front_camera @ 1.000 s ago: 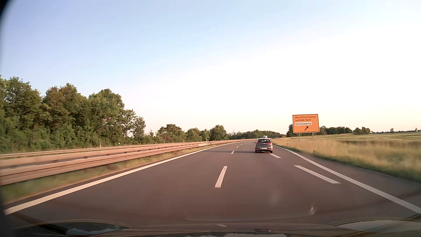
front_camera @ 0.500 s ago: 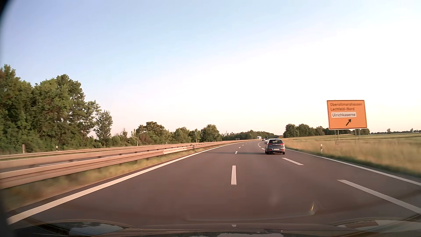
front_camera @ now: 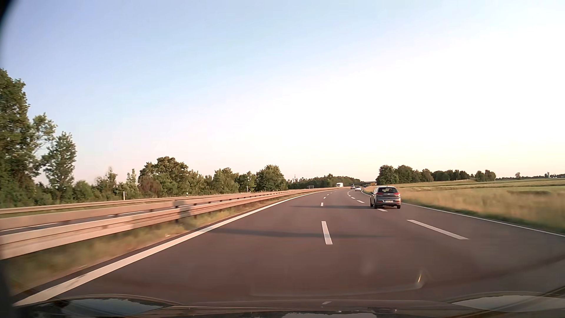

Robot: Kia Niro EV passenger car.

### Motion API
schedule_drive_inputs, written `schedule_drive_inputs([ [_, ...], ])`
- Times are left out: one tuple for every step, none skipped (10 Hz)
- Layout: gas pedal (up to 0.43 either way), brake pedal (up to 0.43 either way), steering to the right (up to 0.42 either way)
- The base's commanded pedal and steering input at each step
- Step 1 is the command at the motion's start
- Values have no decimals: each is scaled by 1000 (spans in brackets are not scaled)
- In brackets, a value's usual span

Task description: Follow the waypoints while adhering to traffic rules and regulations

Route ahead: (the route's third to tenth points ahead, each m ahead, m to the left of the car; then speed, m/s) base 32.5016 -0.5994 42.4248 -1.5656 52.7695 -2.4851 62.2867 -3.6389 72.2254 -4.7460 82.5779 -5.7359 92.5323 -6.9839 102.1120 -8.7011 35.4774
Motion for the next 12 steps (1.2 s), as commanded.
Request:
schedule_drive_inputs([
  [520,18,13],
  [520,18,13],
  [520,12,13],
  [520,18,13],
  [520,18,13],
  [520,18,14],
  [520,18,15],
  [520,18,15],
  [520,18,15],
  [520,18,15],
  [520,18,15],
  [520,18,15],
])
